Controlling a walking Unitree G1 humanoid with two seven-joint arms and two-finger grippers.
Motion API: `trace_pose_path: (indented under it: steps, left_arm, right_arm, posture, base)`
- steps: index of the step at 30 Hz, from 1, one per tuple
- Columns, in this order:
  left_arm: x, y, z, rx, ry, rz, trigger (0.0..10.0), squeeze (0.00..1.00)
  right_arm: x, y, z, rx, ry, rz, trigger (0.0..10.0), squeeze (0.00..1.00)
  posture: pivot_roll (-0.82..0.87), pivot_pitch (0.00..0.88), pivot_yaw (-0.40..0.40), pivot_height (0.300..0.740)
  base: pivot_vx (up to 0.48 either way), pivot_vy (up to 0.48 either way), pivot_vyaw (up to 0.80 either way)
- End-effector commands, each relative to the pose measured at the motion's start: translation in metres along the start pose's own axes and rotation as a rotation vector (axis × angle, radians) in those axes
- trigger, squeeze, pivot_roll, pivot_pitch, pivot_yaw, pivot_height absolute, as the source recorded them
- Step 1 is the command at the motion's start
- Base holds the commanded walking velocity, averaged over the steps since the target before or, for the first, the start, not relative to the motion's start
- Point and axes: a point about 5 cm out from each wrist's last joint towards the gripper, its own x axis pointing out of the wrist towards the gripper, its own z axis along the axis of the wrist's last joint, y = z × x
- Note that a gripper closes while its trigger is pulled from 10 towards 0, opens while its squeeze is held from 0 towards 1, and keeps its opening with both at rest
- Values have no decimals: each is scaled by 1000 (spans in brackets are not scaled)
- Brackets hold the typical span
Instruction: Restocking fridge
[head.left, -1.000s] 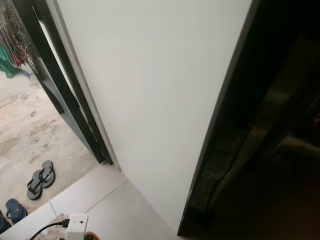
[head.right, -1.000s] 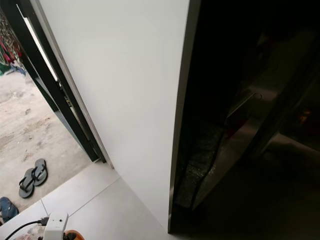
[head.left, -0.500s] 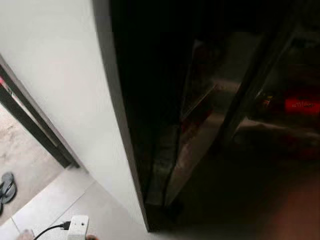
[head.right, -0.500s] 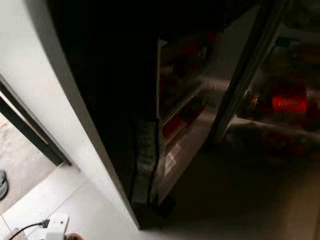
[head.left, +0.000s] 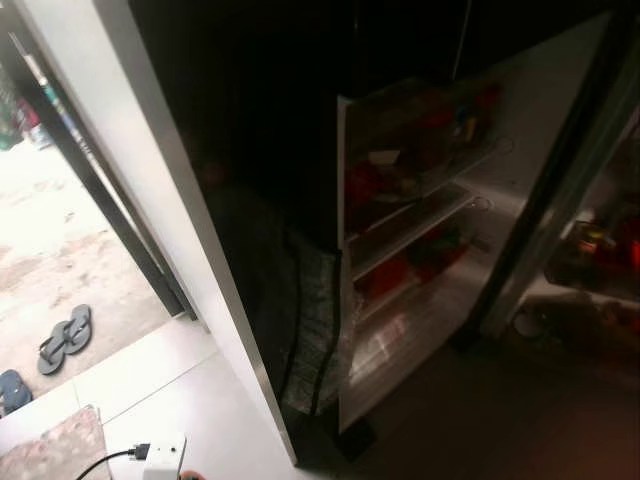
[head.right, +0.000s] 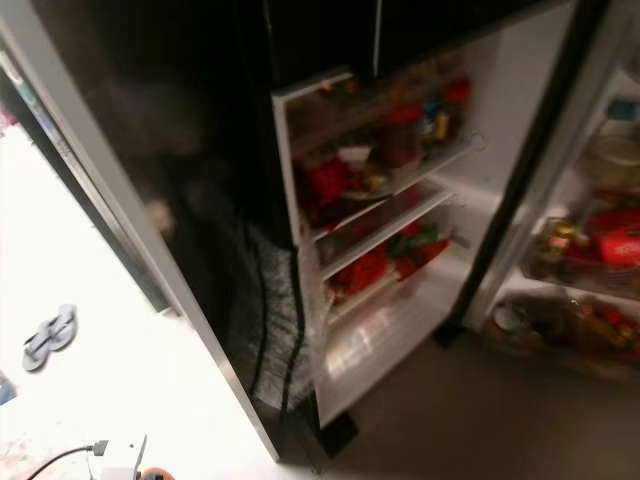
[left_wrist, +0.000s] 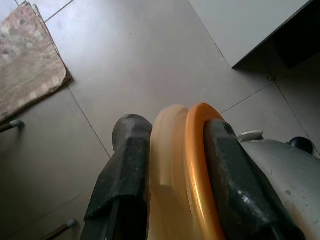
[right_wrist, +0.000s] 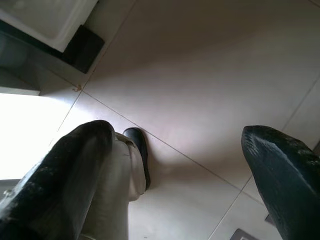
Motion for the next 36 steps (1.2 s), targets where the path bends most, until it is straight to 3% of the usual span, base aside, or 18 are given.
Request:
trace_pose_path:
  steps: [1, 11, 18, 30, 36]
  left_arm:
    - [-1, -1, -9, 19, 35, -12, 10000, 0]
    - [-2, -6, -12, 34, 43, -27, 10000, 0]
    - [-1, -5, -11, 30, 40, -22, 10000, 0]
    - [-1, -5, -12, 15, 43, -17, 10000, 0]
    - [-1, -5, -12, 13, 47, -17, 10000, 0]
  right_arm:
    - [-2, 3, -9, 27, 33, 6, 10000, 0]
    - [-2, 8, -10, -18, 26, 36, 10000, 0]
    - [-3, 13, -16, 17, 46, 62, 10000, 0]
    - [-1, 7, -6, -44, 21, 45, 10000, 0]
    - [-1, 4, -5, -13, 19, 38, 10000, 0]
  posture:
    - [-71, 0, 28, 740]
    - [-70, 0, 28, 740]
    - [-71, 37, 24, 740]
    - [-72, 59, 17, 740]
    - [-73, 58, 17, 740]
  base:
    - [0, -315, 0]
    - [0, -308, 160]
    - [0, -303, 378]
    - [0, -301, 167]
    - [0, -301, 400]
